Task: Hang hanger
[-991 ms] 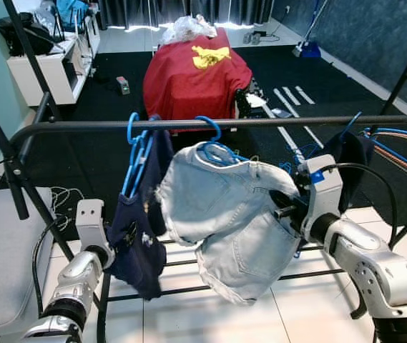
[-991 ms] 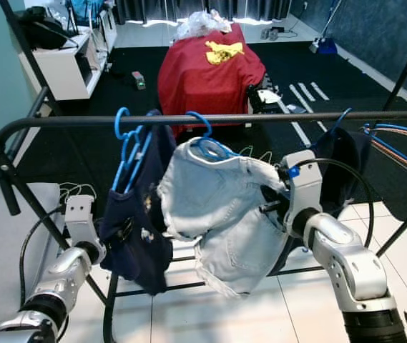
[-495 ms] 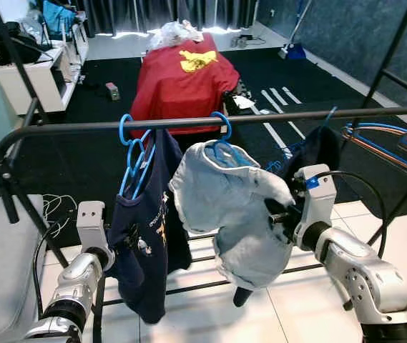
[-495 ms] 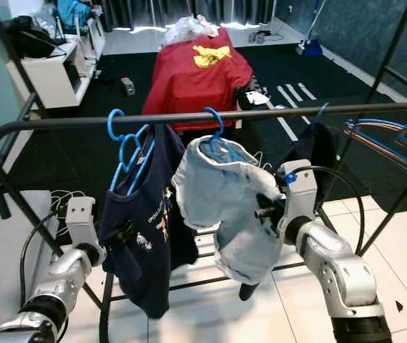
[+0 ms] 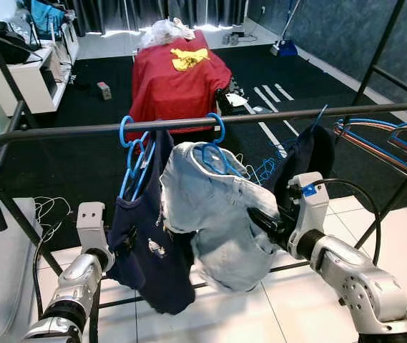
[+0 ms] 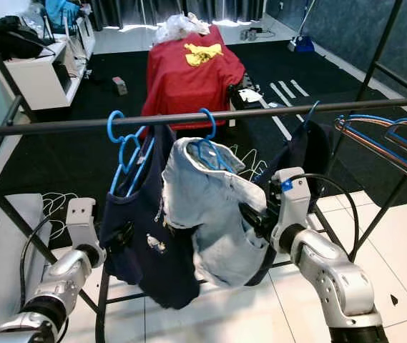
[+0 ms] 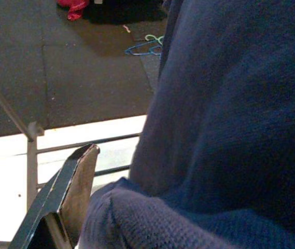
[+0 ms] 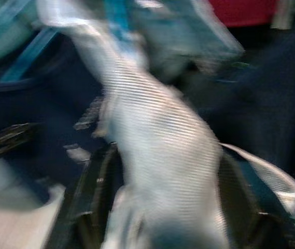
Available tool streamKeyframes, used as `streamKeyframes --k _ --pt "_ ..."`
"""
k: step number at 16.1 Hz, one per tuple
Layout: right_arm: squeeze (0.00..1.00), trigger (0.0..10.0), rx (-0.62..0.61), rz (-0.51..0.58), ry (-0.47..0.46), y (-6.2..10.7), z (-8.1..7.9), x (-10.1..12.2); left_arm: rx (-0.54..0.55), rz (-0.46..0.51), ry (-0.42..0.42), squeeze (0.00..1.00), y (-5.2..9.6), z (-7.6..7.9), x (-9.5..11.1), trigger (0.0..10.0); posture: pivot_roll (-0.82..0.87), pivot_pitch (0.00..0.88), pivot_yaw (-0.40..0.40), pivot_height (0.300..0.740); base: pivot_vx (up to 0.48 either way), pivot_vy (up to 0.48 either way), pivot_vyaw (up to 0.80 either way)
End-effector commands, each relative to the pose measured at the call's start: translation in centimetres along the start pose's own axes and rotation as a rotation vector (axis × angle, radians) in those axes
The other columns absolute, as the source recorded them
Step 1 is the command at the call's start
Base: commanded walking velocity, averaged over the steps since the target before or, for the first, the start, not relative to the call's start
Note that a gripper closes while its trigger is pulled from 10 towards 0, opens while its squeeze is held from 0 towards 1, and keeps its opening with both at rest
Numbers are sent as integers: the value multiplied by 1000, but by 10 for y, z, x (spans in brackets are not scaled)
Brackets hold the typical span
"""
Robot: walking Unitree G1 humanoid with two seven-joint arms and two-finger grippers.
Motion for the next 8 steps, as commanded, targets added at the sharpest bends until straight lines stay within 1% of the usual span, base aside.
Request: streamKeyframes --k 1,3,4,6,7,8 --pt "1000 10000 96 24 7 9 -11 4 42 -38 -5 0 5 -10 -9 10000 -86 80 25 740 0 0 0" --pt "1000 10000 96 24 7 9 -11 4 42 -38 -5 0 5 -10 -9 10000 -86 80 25 740 0 0 0" --pt "1000 10000 132 41 6 20 -12 3 61 -47 -6 0 7 -14 -11 10000 -89 81 25 740 0 0 0" --pt "1000 10000 161 79 0 43 -9 2 86 -52 -12 0 10 -22 -12 10000 -91 83 29 740 0 0 0" --pt "1000 10000 161 79 0 43 -9 2 86 -52 -12 0 10 -22 -12 10000 -91 83 29 740 0 0 0" --pt "902 10000 175 108 -3 54 -7 4 86 -45 -19 0 12 -25 -11 10000 -93 84 30 740 0 0 0"
Point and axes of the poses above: a point about 5 cm out from each wrist's last joint towards the gripper, its own y axis pointing back from the gripper into the wrist, its own x axis along the axis of the wrist's last joint, z = x × y, the point moved 4 cm from there along -y, pointing out of the wrist towards the gripper, and after that the axes turned 4 degrees about y, right-handed, at the moved point
